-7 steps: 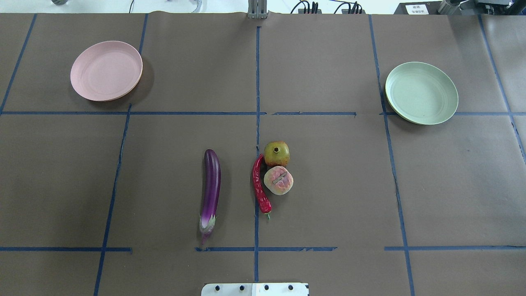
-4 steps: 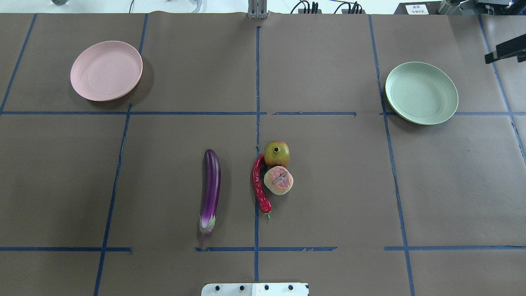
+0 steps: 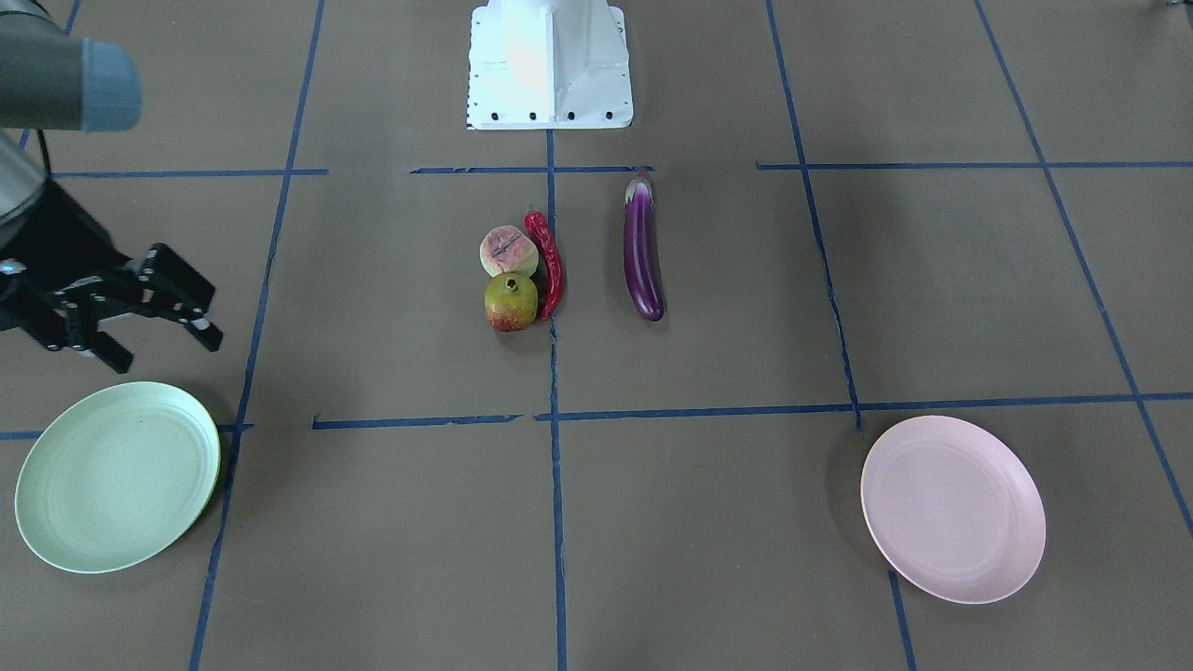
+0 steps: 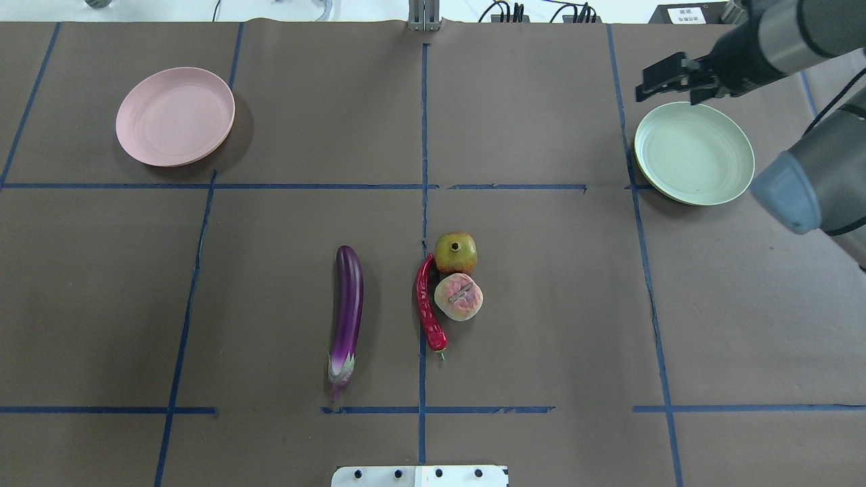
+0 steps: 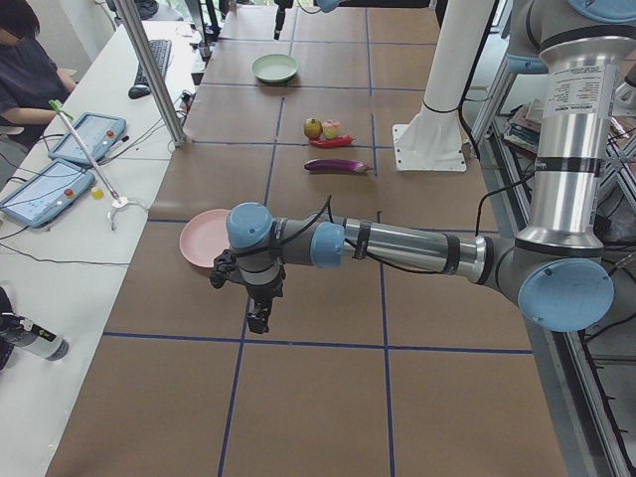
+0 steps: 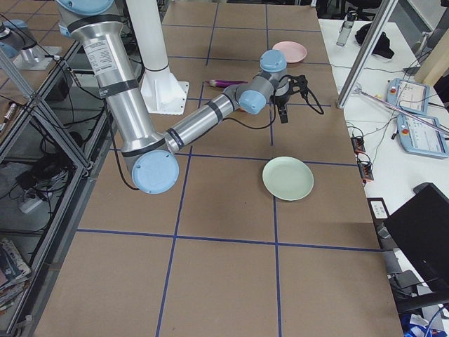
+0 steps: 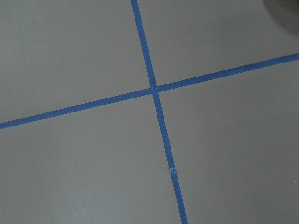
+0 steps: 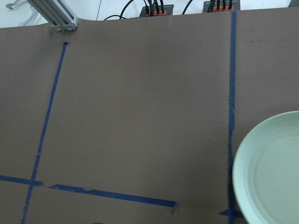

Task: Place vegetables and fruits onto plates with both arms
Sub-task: 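Move the right gripper down over the yellow-red pear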

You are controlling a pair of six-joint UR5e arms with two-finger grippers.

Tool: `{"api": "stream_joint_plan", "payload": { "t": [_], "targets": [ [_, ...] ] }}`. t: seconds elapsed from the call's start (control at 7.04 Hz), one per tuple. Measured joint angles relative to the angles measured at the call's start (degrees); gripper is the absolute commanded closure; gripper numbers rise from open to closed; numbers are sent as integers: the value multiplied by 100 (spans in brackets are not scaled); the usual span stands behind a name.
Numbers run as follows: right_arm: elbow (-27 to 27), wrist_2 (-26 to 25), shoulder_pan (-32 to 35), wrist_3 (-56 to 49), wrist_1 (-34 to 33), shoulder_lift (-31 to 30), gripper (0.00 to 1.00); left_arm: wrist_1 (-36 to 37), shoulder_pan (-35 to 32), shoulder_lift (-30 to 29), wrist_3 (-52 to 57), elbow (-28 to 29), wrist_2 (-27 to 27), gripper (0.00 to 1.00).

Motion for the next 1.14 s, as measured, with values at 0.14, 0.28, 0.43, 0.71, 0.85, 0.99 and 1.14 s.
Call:
{"api": "stream_joint_plan", "payload": {
  "t": [0.14,0.28,0.43,0.71,0.85,0.99,1.14],
  "targets": [
    [145,-579,-566,405,-491,349,0,0,0,0,0,0,0,0],
    [249,-1175,-1125,680,-1124,731,0,0,0,0,-2,0,0,0],
    [256,-1667,-1608,906,-1621,1060,0,0,0,2,-6,0,0,0],
    [-42,-2325,-2236,1208,-2183,1607,0,0,0,8,-8,5,0,0],
    [-386,-2534,-2405,1311,-2331,1928,0,0,0,8,-9,6,0,0],
    [-717,-2675,-2531,1389,-2390,2171,0,0,0,9,-9,3,0,0],
    [-998,-2789,-2666,1427,-2411,2322,0,0,0,9,-9,3,0,0]
  ]
}}
